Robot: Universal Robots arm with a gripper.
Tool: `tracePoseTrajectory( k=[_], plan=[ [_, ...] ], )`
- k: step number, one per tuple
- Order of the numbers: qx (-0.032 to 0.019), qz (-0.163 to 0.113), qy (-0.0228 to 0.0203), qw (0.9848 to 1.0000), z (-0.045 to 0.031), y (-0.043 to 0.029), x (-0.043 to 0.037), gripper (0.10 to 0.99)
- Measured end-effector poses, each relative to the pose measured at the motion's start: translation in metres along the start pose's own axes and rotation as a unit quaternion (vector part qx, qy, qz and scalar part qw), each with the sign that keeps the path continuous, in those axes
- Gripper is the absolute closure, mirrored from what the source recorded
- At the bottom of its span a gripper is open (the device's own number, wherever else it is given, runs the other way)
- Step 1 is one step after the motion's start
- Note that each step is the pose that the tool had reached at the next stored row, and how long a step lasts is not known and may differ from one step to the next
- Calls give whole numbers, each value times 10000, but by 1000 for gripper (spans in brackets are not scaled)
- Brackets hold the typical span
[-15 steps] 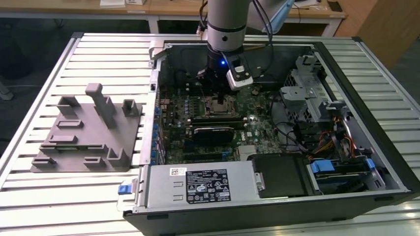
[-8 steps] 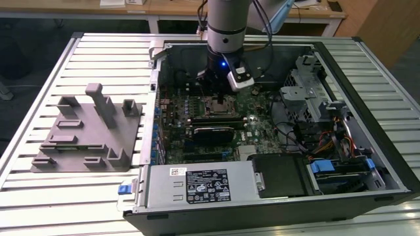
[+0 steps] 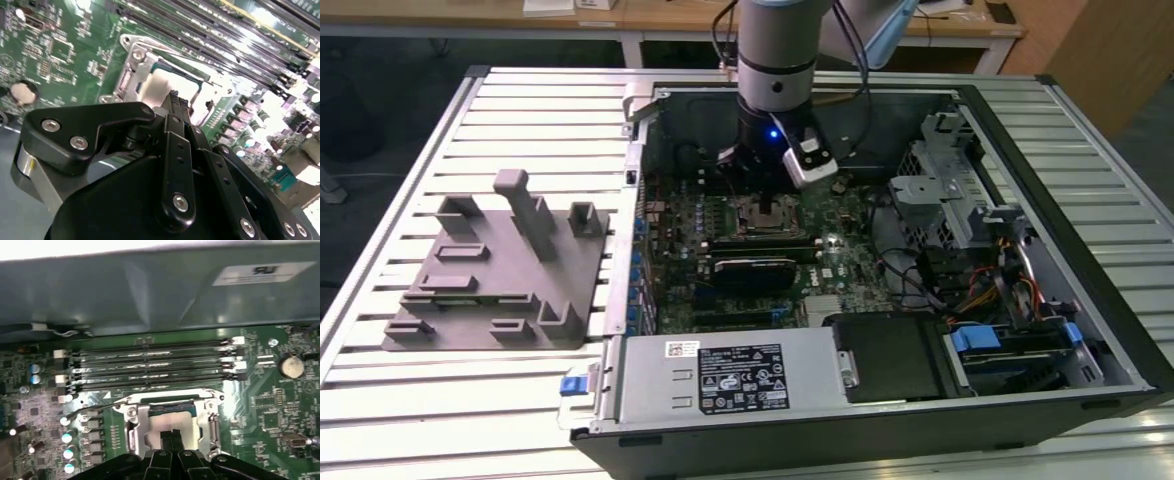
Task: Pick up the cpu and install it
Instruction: 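Close the cpu cover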
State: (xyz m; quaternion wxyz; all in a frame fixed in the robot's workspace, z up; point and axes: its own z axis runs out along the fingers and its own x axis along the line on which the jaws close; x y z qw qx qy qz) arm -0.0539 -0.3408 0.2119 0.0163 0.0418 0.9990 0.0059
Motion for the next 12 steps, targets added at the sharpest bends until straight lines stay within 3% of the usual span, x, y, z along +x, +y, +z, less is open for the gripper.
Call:
tracePoseTrajectory(
  k=[12],
  plan=[
    [-5,-146,2,9999,45,-38,206,980]
  ],
)
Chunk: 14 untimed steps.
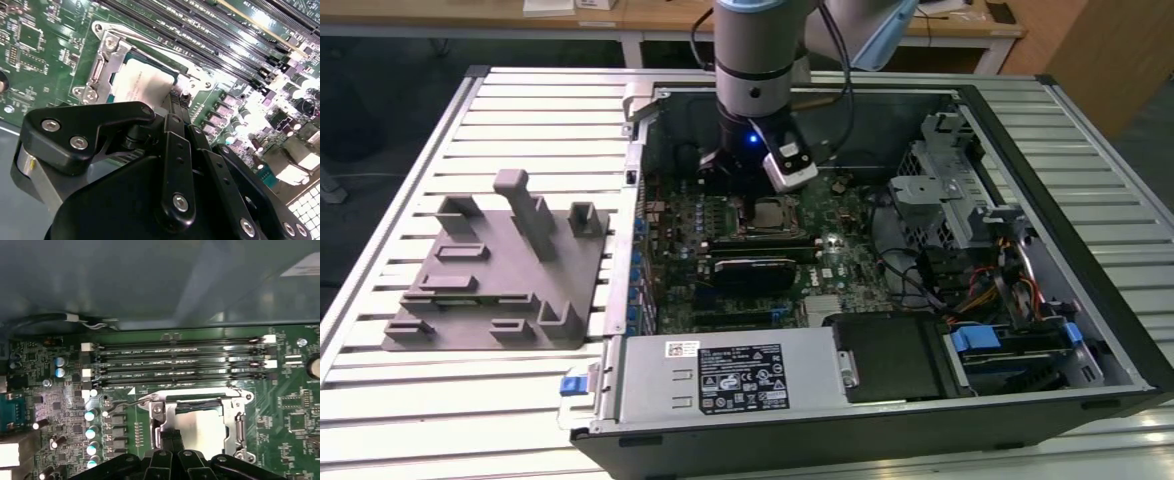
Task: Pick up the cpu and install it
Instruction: 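Close the cpu cover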
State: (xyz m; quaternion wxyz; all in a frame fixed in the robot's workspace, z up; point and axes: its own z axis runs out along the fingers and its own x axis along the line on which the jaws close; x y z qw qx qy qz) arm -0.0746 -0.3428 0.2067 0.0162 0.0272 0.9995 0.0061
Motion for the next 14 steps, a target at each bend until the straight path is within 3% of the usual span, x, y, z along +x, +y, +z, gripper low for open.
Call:
tracePoseTrajectory(
  k=[14],
  plan=[
    [-4,-123,6,9999,73,-13,28,980]
  ],
)
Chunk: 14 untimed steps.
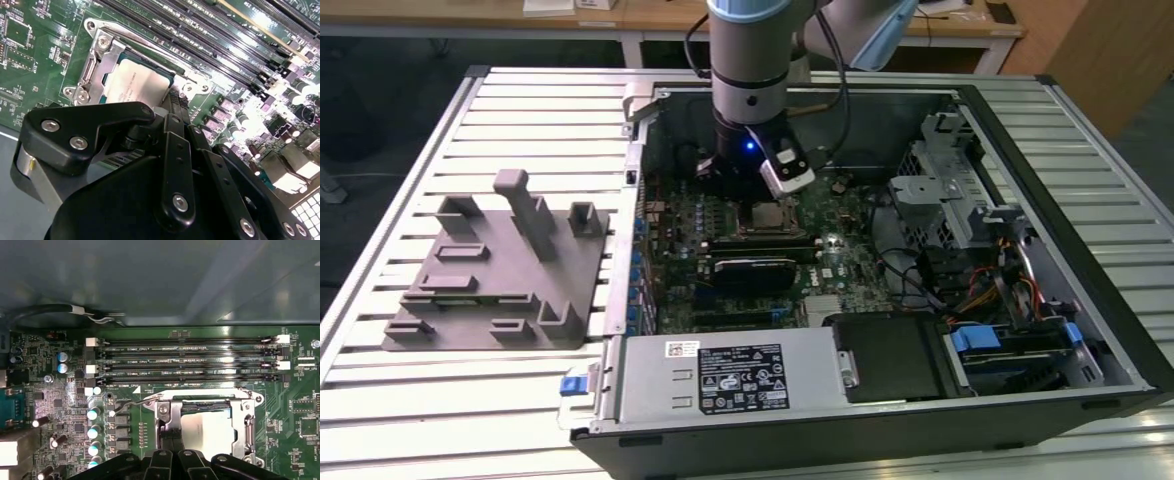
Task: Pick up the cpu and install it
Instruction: 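Close the cpu cover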
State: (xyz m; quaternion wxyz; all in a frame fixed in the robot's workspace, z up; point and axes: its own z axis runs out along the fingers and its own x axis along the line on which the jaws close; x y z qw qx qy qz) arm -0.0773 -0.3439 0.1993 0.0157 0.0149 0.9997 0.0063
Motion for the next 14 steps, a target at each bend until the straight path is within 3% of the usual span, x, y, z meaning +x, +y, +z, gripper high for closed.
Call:
tracePoseTrajectory(
  k=[14],
  plan=[
    [0,0,-1,10000,4,3,-104,980]
  ],
)
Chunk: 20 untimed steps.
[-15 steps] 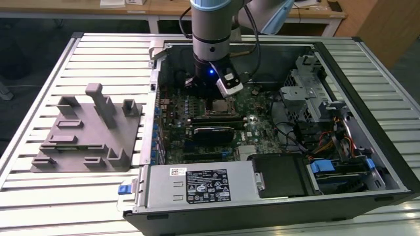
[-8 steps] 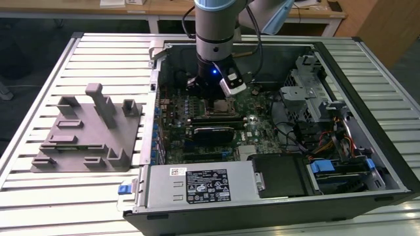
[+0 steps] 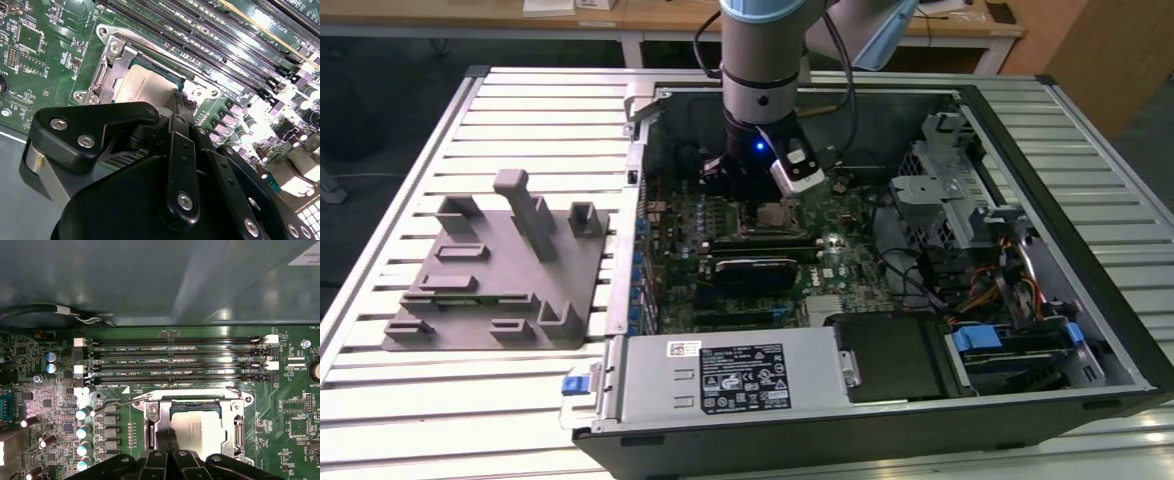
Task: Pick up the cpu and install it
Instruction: 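Close the cpu cover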
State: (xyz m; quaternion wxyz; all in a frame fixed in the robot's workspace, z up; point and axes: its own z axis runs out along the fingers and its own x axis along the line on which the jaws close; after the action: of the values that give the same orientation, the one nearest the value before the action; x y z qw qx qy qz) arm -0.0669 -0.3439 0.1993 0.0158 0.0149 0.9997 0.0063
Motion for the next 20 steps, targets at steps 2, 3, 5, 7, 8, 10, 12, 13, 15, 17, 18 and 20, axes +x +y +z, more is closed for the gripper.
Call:
tracePoseTrajectory(
  k=[2,3,5,7,8,10,12,13,15,17,18,20],
  plan=[
    [0,0,1,10000,0,0,0,980],
    [0,0,1,10000,-4,1,-1,980],
    [-3,-2,-3,10000,-22,2,-4,980],
    [0,-1,0,10000,-55,1,-3,980],
    [-1,0,-1,10000,-69,1,-3,980],
    [-1,-1,-2,10000,-100,2,-4,980],
    [0,-1,-4,10000,-139,2,-5,980],
    [-1,0,-6,10000,-157,2,-5,980],
    [-1,0,-7,10000,-176,3,-6,980],
    [-2,0,-8,10000,-176,3,-6,980],
    [-2,0,-8,10000,-176,3,-6,980],
    [0,0,-7,10000,-178,3,-13,980]
  ],
)
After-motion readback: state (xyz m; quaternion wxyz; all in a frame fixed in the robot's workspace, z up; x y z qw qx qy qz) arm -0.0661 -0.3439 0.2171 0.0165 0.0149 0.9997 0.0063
